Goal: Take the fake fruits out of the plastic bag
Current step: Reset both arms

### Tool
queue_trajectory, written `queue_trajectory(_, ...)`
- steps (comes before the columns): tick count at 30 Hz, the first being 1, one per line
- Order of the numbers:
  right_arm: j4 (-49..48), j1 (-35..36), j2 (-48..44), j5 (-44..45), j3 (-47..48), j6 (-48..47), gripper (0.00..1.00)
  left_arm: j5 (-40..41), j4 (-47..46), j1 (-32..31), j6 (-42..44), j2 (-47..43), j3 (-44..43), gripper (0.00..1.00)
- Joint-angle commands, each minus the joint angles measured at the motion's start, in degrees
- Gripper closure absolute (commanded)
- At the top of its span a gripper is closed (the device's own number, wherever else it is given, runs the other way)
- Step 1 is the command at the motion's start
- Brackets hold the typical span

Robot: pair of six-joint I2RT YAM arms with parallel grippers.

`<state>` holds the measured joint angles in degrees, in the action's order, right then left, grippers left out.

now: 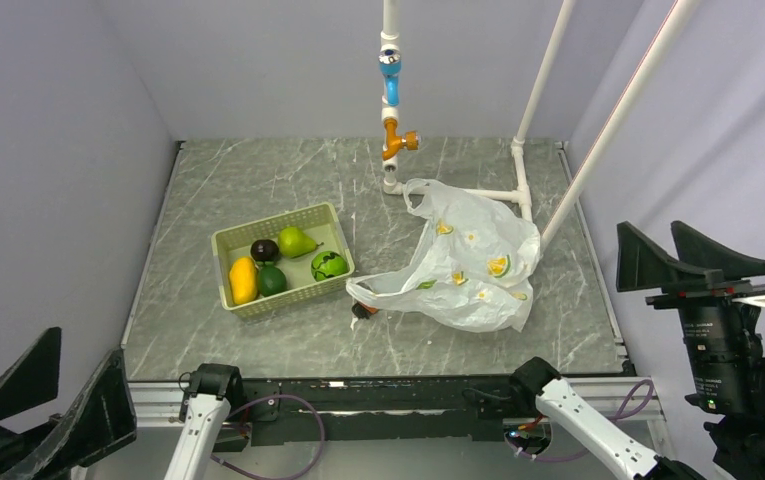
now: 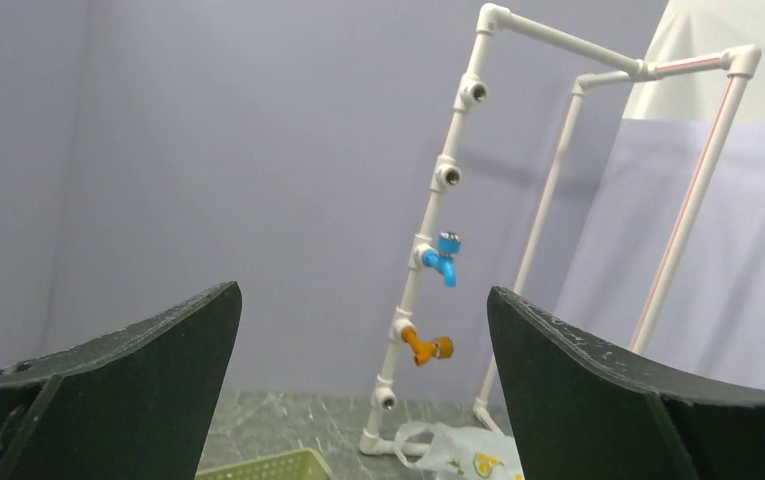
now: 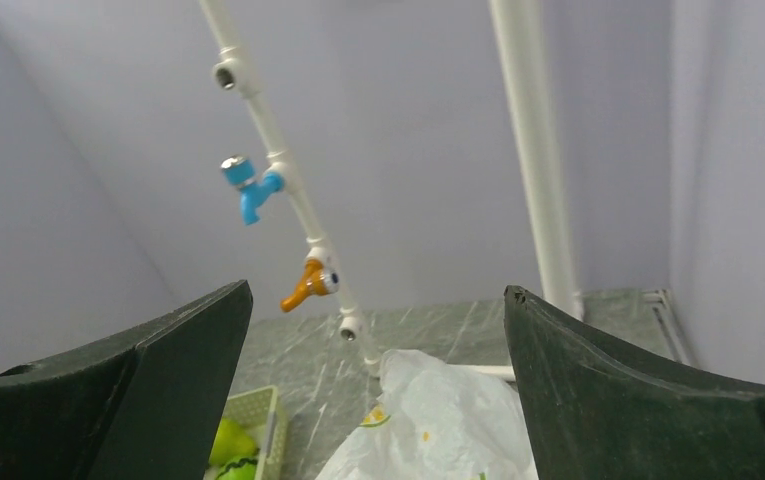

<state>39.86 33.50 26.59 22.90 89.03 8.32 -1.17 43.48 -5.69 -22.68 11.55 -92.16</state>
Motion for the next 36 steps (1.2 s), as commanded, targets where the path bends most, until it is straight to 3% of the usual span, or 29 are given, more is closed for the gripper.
queue_trajectory(1, 0.5, 0.0, 0.6, 9.4, 0.4, 0.4, 0.00, 3.5, -2.3, 0.0, 2.1, 0.7, -0.4, 0.01)
queue_trajectory(7, 0.3, -0.1, -0.3, 11.5, -1.1, 2.4, 0.00, 3.9, -0.5, 0.0, 2.1, 1.6, -0.1, 0.01)
queue_trajectory(19, -1.1, -0.1, -1.2, 4.6, -4.9, 4.1, 0.00, 2.0, 0.5, 0.0, -3.6, 1.7, 6.7, 0.01)
queue_trajectory(36, -3.7, 0.0, -4.4, 3.2, -10.5, 3.2, 0.00, 2.9, 3.5, 0.0, -5.5, 1.7, 9.1, 0.01)
